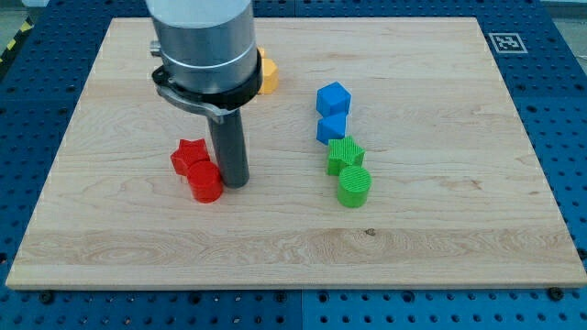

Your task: Move the arm to the left of the yellow hexagon

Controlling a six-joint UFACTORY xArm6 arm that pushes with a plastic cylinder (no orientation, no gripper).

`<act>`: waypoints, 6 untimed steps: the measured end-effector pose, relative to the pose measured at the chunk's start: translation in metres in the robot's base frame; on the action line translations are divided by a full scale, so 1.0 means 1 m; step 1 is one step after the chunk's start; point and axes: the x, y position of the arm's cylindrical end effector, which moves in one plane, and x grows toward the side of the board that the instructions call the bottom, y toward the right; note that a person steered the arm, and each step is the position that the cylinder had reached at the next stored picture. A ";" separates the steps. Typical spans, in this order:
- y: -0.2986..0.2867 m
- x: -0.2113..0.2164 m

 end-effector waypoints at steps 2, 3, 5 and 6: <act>-0.025 0.001; -0.003 0.001; 0.018 -0.043; 0.017 -0.088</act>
